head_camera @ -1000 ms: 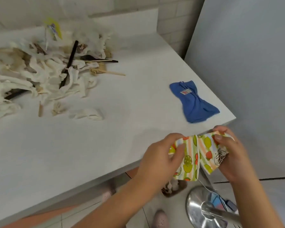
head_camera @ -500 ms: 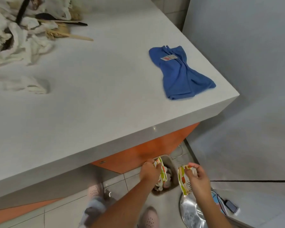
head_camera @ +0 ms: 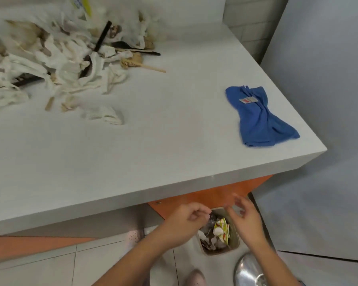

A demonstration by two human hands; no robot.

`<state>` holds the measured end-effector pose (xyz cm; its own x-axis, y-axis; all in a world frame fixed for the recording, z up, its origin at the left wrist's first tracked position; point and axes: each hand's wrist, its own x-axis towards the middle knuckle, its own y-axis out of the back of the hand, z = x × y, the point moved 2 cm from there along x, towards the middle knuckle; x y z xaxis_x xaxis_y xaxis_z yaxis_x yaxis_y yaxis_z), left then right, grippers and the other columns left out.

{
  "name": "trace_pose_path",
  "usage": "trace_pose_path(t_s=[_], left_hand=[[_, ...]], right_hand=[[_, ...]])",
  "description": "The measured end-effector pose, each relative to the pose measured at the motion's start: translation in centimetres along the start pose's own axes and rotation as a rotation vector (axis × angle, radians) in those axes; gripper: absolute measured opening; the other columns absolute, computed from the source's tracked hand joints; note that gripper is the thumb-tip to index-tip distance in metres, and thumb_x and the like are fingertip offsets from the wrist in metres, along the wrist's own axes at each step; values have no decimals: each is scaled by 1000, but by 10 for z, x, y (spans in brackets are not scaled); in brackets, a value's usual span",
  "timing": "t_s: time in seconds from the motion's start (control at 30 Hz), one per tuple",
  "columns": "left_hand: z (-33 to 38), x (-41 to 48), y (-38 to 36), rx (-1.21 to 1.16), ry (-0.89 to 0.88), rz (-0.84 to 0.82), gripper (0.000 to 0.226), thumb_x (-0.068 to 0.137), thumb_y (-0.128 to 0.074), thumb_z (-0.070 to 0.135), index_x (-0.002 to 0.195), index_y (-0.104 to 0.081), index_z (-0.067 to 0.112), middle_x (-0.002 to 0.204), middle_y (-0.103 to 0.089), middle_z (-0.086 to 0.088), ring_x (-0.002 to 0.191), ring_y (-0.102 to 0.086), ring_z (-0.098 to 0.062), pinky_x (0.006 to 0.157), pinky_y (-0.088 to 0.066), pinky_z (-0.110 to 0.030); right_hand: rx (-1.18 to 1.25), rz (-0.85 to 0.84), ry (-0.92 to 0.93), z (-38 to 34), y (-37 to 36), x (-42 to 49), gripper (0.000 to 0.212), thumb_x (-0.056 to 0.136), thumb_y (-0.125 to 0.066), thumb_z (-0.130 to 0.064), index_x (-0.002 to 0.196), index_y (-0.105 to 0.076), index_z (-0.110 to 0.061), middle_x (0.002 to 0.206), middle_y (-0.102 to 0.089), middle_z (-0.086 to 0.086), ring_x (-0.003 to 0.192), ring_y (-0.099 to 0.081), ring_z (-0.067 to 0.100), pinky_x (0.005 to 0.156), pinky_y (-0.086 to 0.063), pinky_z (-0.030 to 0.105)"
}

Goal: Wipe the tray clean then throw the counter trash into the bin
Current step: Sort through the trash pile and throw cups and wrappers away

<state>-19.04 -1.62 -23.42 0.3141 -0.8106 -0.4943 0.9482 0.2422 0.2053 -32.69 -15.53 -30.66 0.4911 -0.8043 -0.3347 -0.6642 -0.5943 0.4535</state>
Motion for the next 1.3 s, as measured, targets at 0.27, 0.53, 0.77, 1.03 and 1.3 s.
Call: trace_pose_path(t_s=[0.27,0.53,0.77,1.03,1.3], left_hand=[[122,-110,156,-242,-170,249,20,95,-51,16,106,-67,14,99,-73,-4,94,-68,-18,83,-52,-27],[102,-104,331,-274,-138,664,12,92,-57,19,95,-69,18,89,-73,-1,83,-67,-17,72,-50,-26],[40,-89,456,101,-9,1059,13,90,-58,24,96,-68,18,104,-65,-3,98,-60,-21,71,-43,-23],[-5,-83,494,695,179,1148,73,66,-72,62,126,-56,23,132,-47,-13,122,-43,-33,96,-39,-50],[-16,-71,490,789,22,1176,37,61,-86,34,91,-73,16,109,-62,-13,98,-58,-36,78,-47,-48]], right_hand=[[210,-260,314,-227,17,-53,11,86,-62,-4,82,-71,-8,69,-70,11,57,-63,17,53,-50,21],[-159,-203,605,-386,-106,9,16,81,-69,-40,94,-67,-31,94,-64,-11,81,-59,9,69,-44,16],[-813,-11,771,-372,-227,53,43,84,-52,-60,109,-59,-25,101,-55,0,92,-57,21,69,-45,32],[-443,131,812,-402,-244,62,19,97,-45,-32,97,-61,-22,82,-64,-7,61,-60,14,55,-46,29],[-650,267,596,-438,-254,98,68,80,-40,-74,128,-49,-27,120,-48,8,117,-43,26,91,-38,44]])
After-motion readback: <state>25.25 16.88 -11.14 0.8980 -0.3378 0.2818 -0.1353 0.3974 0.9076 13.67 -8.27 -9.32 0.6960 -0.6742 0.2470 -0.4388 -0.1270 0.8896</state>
